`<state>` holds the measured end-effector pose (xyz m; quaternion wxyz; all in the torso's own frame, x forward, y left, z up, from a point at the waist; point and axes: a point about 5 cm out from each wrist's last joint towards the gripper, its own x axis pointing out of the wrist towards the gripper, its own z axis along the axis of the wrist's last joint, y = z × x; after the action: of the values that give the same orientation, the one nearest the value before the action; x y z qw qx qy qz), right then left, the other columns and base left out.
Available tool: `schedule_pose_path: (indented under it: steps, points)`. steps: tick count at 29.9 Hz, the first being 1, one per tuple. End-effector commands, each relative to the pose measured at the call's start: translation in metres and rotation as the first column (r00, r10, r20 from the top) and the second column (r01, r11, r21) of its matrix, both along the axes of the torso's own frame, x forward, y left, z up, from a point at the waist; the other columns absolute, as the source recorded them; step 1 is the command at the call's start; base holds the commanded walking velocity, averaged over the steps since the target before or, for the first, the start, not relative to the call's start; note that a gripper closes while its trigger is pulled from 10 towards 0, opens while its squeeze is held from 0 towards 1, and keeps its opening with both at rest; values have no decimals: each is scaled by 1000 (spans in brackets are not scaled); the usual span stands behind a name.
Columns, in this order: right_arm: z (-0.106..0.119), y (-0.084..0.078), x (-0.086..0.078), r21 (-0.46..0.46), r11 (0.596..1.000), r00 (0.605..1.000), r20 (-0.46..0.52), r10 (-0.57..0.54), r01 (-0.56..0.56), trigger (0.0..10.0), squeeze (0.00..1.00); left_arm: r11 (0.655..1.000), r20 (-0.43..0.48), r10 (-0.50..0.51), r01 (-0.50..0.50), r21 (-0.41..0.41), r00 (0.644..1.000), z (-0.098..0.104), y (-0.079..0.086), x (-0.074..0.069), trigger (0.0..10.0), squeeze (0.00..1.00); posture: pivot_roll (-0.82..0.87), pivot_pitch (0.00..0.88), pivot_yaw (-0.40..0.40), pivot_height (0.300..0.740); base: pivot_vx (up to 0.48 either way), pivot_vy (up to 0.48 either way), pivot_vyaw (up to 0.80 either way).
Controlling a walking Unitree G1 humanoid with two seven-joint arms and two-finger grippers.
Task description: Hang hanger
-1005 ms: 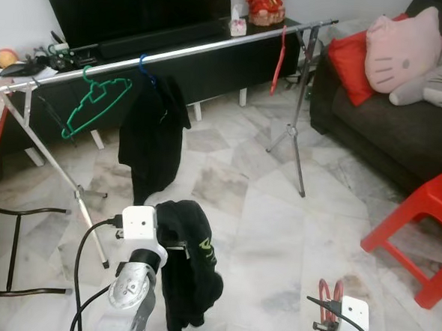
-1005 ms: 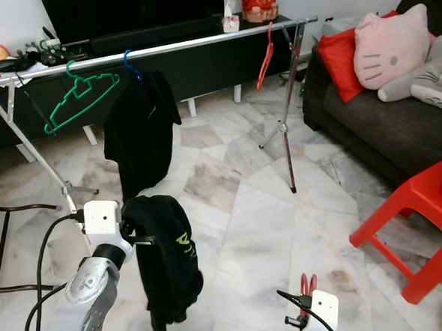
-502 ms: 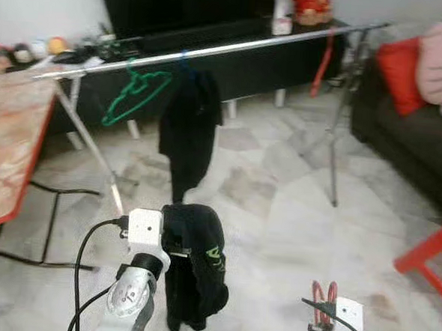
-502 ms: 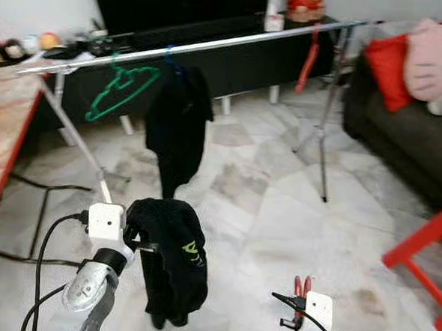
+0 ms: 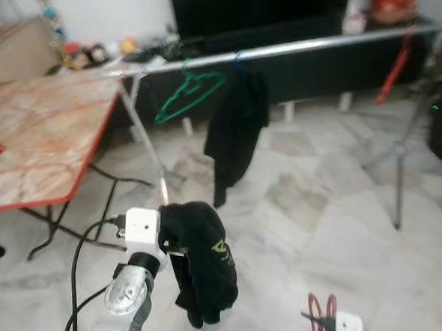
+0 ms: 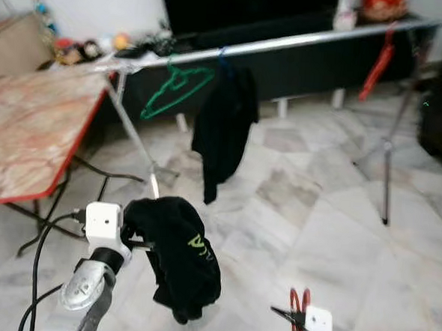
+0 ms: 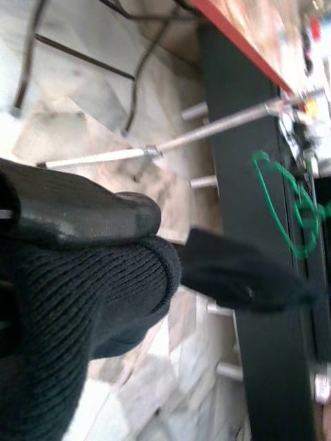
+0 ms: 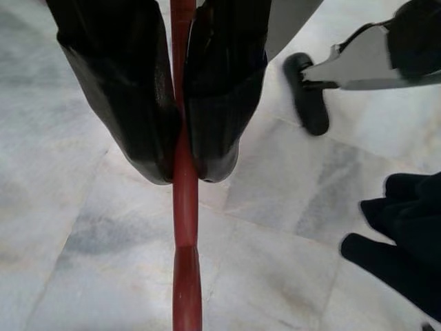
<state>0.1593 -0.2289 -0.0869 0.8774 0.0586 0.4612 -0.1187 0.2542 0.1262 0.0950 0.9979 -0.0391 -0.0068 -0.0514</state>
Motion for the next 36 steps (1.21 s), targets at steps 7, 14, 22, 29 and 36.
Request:
schedule_pose_path:
  steps: [7,14,22,29,36]
  points:
    - [1,11,7,48,999,1000,27,13,-15,10000,0,997,-3,76,-76,27,997,2,16,8,10000,0,-191,0,119,740,0,0,457]
    - [2,3,7,16,997,997,11,77,-78,10000,0,987,-4,158,-158,8,987,0,22,5,10000,0,-119,0,21,740,0,0,0]
    - [14,-26,17,-37,999,1000,27,17,-16,10000,0,971,-3,239,-239,-11,971,0,22,3,10000,0,-68,0,-43,740,0,245,0]
    - [18,-39,16,-58,998,999,37,-30,33,10000,0,968,7,252,-253,12,968,1,25,6,10000,0,-49,0,-40,740,0,281,0]
    - [19,-38,19,-47,999,999,34,-2,4,10000,0,947,35,320,-321,22,947,8,47,8,10000,0,-44,0,-34,740,0,283,0]
